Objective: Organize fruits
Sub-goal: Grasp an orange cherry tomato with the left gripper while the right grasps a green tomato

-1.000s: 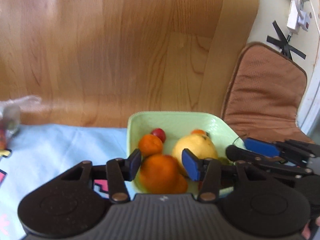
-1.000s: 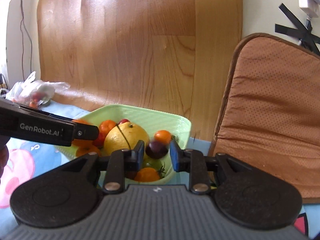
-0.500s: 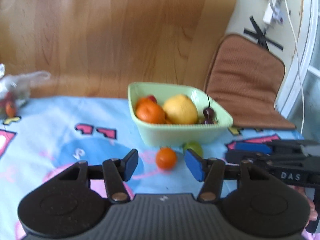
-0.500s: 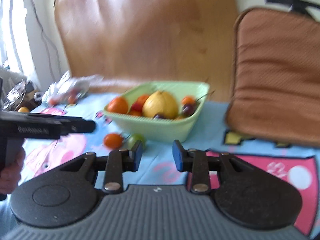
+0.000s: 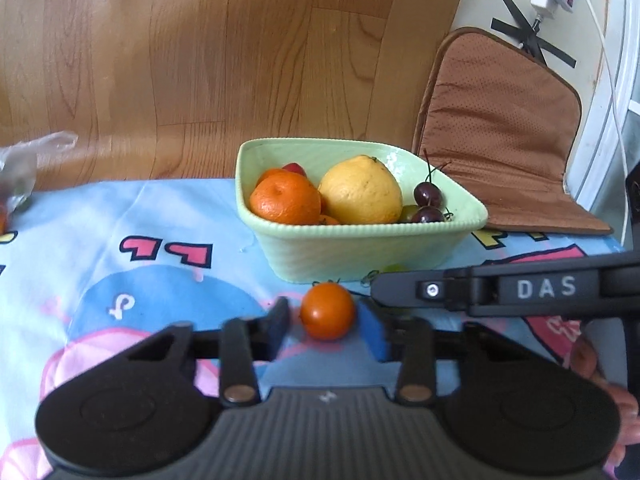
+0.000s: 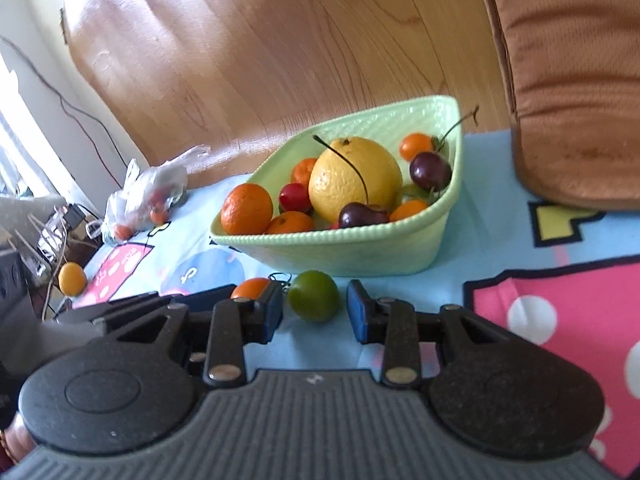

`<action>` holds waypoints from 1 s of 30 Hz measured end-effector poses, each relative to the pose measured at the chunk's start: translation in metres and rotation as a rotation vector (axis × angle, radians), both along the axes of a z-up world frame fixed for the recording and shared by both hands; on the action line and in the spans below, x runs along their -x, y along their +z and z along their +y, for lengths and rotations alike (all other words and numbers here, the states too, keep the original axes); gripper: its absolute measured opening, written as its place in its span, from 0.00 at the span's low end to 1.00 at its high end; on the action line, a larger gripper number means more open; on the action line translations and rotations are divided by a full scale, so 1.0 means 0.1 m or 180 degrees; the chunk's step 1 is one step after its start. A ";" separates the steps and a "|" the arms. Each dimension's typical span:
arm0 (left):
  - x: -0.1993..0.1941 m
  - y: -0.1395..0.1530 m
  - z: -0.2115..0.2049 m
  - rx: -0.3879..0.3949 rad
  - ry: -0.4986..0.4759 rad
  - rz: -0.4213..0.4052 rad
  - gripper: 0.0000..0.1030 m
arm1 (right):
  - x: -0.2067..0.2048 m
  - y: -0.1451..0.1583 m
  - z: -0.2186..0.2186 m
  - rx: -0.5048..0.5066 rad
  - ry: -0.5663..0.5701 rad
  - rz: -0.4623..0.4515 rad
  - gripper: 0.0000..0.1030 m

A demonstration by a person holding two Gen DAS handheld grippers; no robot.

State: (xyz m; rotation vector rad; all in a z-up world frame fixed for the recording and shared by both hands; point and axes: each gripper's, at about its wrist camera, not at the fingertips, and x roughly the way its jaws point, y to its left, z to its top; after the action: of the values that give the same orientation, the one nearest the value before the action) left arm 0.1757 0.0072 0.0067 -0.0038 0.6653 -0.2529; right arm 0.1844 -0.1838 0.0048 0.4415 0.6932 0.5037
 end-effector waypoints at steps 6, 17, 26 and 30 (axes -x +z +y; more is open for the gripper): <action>0.22 0.05 0.03 0.0121 -0.0059 0.0077 0.29 | 0.11 0.05 -0.08 0.0012 -0.0028 -0.0044 0.30; 1.31 0.08 -0.16 0.0207 -0.0266 0.0011 0.29 | 1.22 0.06 -0.39 0.0117 0.0036 -0.0298 0.30; 1.91 0.02 -0.36 0.0069 -0.0302 -0.0119 0.29 | 2.09 -0.01 -0.19 0.0629 0.0013 -0.0750 0.30; 2.01 -0.08 -0.35 0.0008 -0.0230 -0.0111 0.30 | 2.18 -0.14 -0.13 0.0766 0.0019 -0.0756 0.31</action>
State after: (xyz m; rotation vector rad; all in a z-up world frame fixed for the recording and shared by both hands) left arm -0.0250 -0.0281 -0.0014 0.0224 0.6311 -0.3228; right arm -0.0339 -0.1970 -0.0087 0.1502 0.5177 0.4629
